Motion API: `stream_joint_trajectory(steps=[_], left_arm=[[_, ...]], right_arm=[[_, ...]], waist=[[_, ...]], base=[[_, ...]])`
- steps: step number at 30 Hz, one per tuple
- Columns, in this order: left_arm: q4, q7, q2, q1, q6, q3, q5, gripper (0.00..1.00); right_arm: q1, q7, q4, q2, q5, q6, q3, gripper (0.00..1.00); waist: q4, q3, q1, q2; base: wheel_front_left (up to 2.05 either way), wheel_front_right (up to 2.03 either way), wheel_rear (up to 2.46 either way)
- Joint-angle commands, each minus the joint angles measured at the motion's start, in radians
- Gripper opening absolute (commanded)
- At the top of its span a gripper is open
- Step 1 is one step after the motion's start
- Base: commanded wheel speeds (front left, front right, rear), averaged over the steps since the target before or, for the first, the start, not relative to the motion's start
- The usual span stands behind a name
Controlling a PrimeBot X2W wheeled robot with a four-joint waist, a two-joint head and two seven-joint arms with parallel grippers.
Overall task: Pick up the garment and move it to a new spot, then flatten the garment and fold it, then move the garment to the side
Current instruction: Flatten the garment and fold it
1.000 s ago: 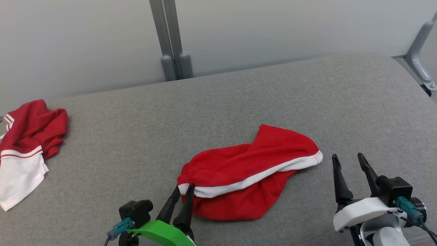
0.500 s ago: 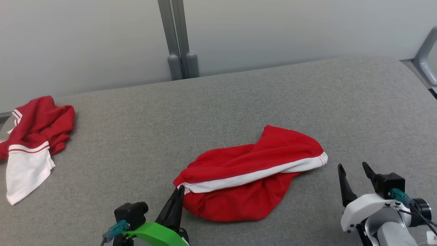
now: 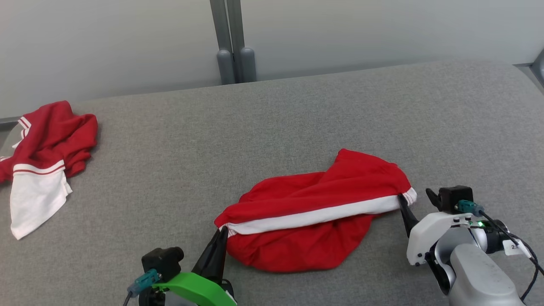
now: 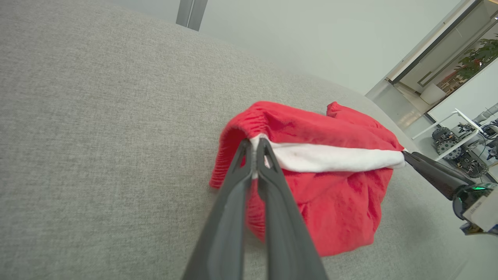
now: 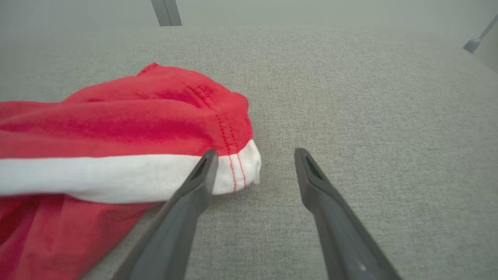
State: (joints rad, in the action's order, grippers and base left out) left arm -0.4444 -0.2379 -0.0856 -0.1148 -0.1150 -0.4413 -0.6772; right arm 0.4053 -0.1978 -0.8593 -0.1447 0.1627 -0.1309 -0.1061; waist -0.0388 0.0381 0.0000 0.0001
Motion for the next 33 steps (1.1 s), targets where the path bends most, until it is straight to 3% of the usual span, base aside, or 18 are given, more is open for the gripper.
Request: stream_joint_trajectory(steps=[1, 2, 4, 5, 8, 10, 11, 15, 21, 24, 25, 27, 29, 33], left_arm=[[-0.003, -0.003, -0.008, -0.015, 0.001, 0.002, 0.005, 0.0], [-0.003, -0.004, -0.009, -0.018, 0.001, 0.001, 0.005, 0.0], [-0.004, -0.006, -0.009, -0.021, 0.001, 0.002, 0.005, 0.0], [-0.004, -0.007, -0.01, -0.022, 0.001, 0.003, 0.005, 0.0], [-0.005, -0.01, -0.011, -0.024, 0.001, 0.005, 0.005, 0.0], [-0.006, -0.01, -0.011, -0.025, 0.002, 0.006, 0.003, 0.0], [-0.006, -0.011, -0.012, -0.027, 0.003, 0.007, 0.002, 0.0], [-0.006, -0.011, -0.014, -0.034, 0.003, 0.009, 0.002, 0.0], [-0.006, -0.013, -0.019, -0.047, 0.003, 0.007, 0.005, 0.0], [-0.008, -0.014, -0.02, -0.051, 0.003, 0.006, 0.004, 0.0], [-0.008, -0.014, -0.021, -0.051, 0.003, 0.007, 0.003, 0.0], [-0.009, -0.015, -0.022, -0.051, 0.003, 0.007, 0.003, 0.0], [-0.01, -0.016, -0.022, -0.053, 0.003, 0.007, 0.002, 0.0], [-0.011, -0.018, -0.024, -0.055, 0.005, 0.009, 0.001, 0.0]], right_arm=[[0.021, 0.003, -0.021, -0.004, 0.015, 0.0, -0.021, 1.0], [0.03, 0.006, -0.035, -0.005, 0.029, 0.0, -0.036, 1.0], [0.047, 0.004, -0.059, -0.009, 0.058, 0.0, -0.064, 0.54], [0.054, 0.007, -0.07, -0.01, 0.073, 0.0, -0.08, 0.44], [0.067, 0.019, -0.094, -0.013, 0.118, 0.0, -0.117, 0.18], [0.075, 0.029, -0.102, -0.013, 0.153, 0.0, -0.143, 0.07], [0.079, 0.036, -0.106, -0.015, 0.173, 0.0, -0.157, 0.05], [0.093, 0.034, -0.116, -0.029, 0.22, 0.0, -0.201, 0.23], [0.119, 0.041, -0.144, -0.044, 0.273, 0.0, -0.272, 0.4], [0.126, 0.039, -0.158, -0.045, 0.3, 0.0, -0.307, 0.42], [0.128, 0.037, -0.16, -0.045, 0.306, 0.0, -0.316, 0.42], [0.13, 0.034, -0.169, -0.045, 0.318, 0.0, -0.34, 0.29], [0.13, 0.039, -0.178, -0.044, 0.334, 0.0, -0.36, 0.02], [0.138, 0.022, -0.188, -0.05, 0.365, 0.0, -0.389, 0.0]], waist=[[0.008, 0.013, 0.0, -0.0001], [0.01, 0.016, 0.0, -0.0001], [0.011, 0.021, 0.0, -0.0001], [0.011, 0.023, 0.0, -0.0001], [0.008, 0.027, 0.0, -0.0001], [0.005, 0.03, 0.0, -0.0001], [0.003, 0.032, 0.0, -0.0001], [-0.001, 0.043, 0.0, -0.0001], [0.005, 0.059, 0.0, -0.0001], [0.01, 0.063, 0.0, -0.0001], [0.01, 0.064, 0.0, -0.0001], [0.012, 0.065, 0.0, -0.0001], [0.012, 0.065, 0.0, -0.0001], [0.009, 0.064, 0.0, -0.0001]], base=[[0.0, 0.0, 0.0], [0.0, 0.0, 0.0], [0.0, 0.0, 0.0], [0.0, 0.0, 0.0], [0.0, 0.0, 0.0], [0.0, 0.0, 0.0], [0.0, 0.0, 0.0], [0.0, 0.0, 0.0], [0.0, 0.0, 0.0], [0.0, 0.0, 0.0], [0.0, 0.0, 0.0], [0.0, 0.0, 0.0], [0.0, 0.0, 0.0], [0.0, 0.0, 0.0]])
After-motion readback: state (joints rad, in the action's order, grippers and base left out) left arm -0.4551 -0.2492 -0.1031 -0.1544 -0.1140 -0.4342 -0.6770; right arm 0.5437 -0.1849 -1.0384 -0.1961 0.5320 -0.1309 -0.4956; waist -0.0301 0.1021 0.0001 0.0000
